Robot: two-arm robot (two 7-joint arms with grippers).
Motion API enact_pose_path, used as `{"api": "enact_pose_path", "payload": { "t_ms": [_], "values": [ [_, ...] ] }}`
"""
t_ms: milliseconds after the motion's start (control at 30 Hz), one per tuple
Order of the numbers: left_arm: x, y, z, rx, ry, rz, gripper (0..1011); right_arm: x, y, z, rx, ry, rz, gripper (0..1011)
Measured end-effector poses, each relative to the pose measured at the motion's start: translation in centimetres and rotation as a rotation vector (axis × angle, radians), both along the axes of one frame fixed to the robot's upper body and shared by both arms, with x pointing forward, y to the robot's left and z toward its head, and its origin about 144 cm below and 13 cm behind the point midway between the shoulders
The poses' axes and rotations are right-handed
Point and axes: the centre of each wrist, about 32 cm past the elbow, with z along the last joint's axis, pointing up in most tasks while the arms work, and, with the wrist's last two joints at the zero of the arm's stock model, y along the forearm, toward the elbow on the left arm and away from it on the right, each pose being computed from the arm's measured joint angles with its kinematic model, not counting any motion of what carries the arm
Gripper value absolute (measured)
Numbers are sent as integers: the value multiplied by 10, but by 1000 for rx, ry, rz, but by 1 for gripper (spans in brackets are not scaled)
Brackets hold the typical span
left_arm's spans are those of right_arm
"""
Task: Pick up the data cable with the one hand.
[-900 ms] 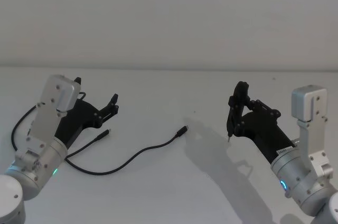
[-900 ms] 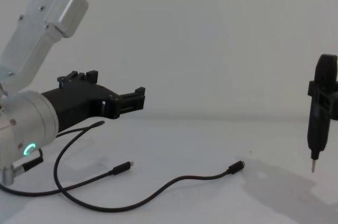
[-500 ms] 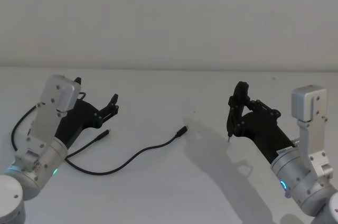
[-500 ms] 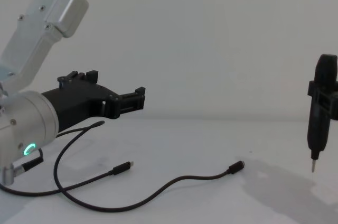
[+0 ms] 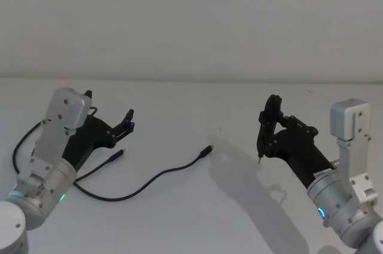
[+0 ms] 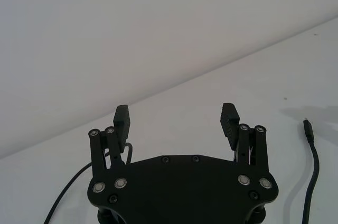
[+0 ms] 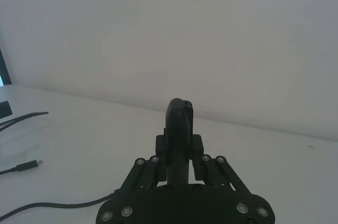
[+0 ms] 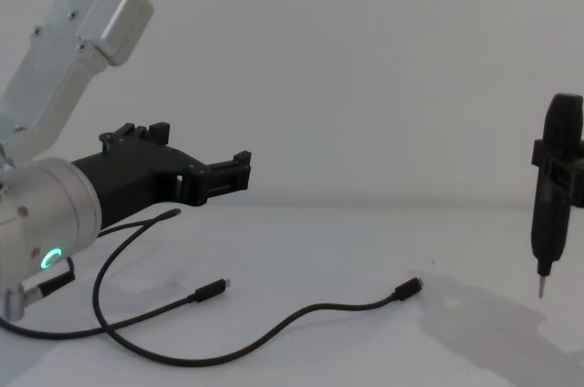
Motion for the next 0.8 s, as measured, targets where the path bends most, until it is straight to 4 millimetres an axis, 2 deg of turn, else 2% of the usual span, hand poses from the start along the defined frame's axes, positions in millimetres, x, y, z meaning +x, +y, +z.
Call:
{"api": "enact_pose_path", "payload": {
  "t_ms": [800],
  "values": [
    [1, 0, 1, 1, 2, -15, 1000, 3, 0, 0, 4, -2, 6, 274]
  ]
}}
